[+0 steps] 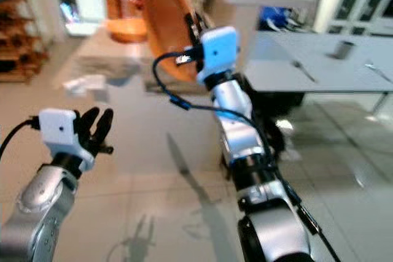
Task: Setting the table
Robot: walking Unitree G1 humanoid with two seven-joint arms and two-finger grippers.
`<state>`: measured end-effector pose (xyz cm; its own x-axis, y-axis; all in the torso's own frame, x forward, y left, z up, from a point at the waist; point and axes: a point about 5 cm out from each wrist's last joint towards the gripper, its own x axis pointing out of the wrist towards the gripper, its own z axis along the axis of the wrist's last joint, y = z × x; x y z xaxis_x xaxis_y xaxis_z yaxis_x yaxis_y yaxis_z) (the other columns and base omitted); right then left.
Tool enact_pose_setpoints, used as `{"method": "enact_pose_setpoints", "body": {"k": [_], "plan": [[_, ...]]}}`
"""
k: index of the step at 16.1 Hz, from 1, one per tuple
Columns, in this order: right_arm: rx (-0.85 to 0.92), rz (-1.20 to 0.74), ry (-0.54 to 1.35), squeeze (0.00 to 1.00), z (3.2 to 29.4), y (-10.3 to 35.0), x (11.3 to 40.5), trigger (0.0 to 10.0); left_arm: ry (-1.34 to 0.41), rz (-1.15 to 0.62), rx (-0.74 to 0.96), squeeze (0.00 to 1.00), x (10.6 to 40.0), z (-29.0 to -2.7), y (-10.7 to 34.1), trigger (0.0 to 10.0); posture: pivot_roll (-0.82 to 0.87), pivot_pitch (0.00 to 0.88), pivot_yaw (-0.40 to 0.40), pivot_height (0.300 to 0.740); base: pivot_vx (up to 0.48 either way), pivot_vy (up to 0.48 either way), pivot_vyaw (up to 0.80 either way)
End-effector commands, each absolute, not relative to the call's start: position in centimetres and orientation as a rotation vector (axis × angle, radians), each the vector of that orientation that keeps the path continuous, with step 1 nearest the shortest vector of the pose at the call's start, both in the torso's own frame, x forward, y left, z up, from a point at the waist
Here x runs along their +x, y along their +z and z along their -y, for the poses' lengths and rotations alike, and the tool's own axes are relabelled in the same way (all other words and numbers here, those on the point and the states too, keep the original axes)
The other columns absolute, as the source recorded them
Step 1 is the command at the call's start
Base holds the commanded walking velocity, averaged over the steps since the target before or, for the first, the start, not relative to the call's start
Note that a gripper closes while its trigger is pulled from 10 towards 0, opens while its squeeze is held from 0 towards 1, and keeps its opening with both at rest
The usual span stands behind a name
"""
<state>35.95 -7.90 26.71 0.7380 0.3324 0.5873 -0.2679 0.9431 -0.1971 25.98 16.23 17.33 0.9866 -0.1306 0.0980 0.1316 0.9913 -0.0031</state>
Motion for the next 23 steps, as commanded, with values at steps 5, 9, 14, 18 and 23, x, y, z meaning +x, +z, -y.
{"method": "enact_pose_setpoints", "body": {"k": [5, 9, 14, 18, 23], "plan": [[-0.092, 0.682, 0.331, 0.00, 7.6, 27.0, 35.7, 0.0, -0.054, 0.059, -0.008, 0.00, 27.0, -17.2, 16.8, 10.0, 0.06, 0.000, -0.044, 0.740, 0.000, -0.174, 0.00], [-0.099, 0.674, 0.333, 0.00, 7.6, 26.8, 35.7, 0.0, -0.074, 0.081, 0.013, 0.00, 27.2, -16.2, 17.2, 10.0, 0.05, 0.000, -0.040, 0.740, 0.240, 0.000, 0.00], [-0.107, 0.663, 0.330, 0.00, 7.8, 26.5, 35.7, 0.0, -0.074, 0.076, -0.001, 0.00, 27.3, -16.0, 17.1, 10.0, 0.04, 0.000, -0.037, 0.740, 0.480, 0.000, 0.00], [-0.109, 0.658, 0.333, 0.00, 7.8, 26.4, 35.7, 0.0, -0.069, 0.075, -0.005, 0.00, 27.3, -16.0, 17.1, 10.0, 0.04, 0.000, -0.037, 0.740, 0.478, 0.000, 0.00], [-0.115, 0.650, 0.343, 0.00, 7.7, 26.2, 35.7, 0.0, -0.047, 0.061, 0.002, 0.00, 27.4, -16.1, 16.7, 10.0, 0.04, 0.000, -0.041, 0.740, 0.478, 0.000, 0.00]]}}
